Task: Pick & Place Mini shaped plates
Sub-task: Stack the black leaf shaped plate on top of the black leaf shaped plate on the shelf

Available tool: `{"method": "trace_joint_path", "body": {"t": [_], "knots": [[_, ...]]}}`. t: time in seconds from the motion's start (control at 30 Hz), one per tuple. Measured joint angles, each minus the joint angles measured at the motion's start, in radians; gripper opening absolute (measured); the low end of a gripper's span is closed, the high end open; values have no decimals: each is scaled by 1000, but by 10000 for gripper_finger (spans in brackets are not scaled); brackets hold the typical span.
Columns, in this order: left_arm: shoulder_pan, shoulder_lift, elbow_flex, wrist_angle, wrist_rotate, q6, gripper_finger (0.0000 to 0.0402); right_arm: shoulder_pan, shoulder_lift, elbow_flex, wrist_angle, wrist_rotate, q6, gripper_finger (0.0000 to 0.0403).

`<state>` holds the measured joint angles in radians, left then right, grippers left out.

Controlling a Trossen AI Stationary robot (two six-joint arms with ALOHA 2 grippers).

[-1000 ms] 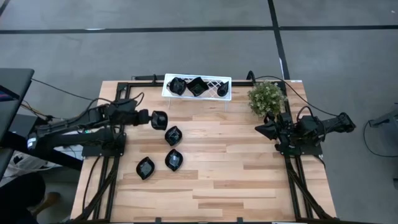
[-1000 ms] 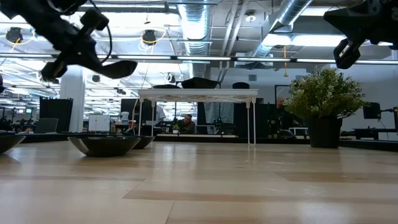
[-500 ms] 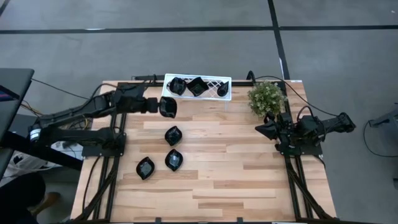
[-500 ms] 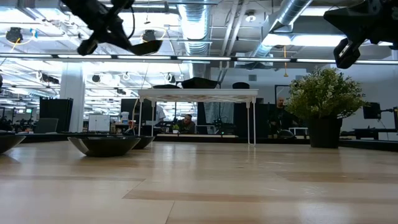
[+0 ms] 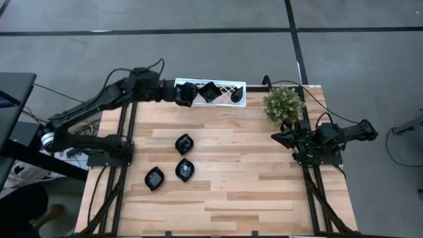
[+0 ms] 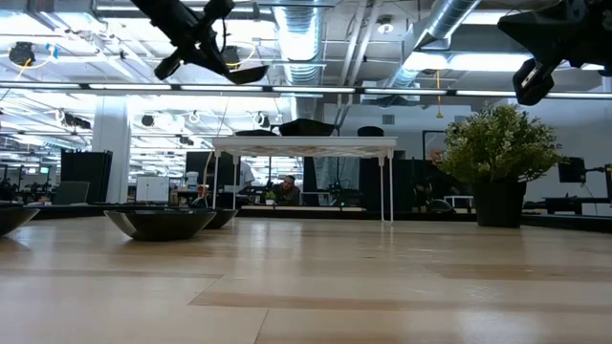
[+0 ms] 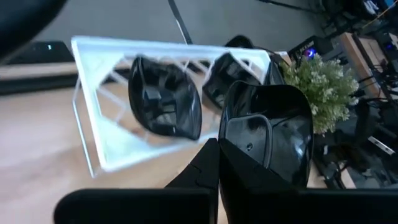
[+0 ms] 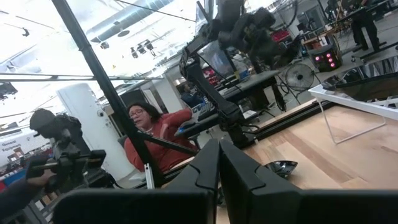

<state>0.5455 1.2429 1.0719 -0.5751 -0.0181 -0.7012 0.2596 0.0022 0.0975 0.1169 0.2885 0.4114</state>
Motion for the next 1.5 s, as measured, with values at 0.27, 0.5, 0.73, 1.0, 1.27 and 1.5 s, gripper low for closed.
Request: {"method": "trace_joint_path", "body": {"t": [0.27,0.5,0.73,1.0,1.27,1.5], "knots": [[92,129,107,0,68,105,3,0,0,0,0,0,5,7],[160,228,174,-15,157,183,3,0,0,0,0,0,8,7],[209,260,199,-50,174,247,3,0,0,0,0,0,8,7],[229,269,199,-75,175,301,3,0,0,0,0,0,8,7],[228,329,199,-76,177,327,3,0,0,0,0,0,8,7],[228,362,199,-77,188,326,3,0,0,0,0,0,8,7]]}}
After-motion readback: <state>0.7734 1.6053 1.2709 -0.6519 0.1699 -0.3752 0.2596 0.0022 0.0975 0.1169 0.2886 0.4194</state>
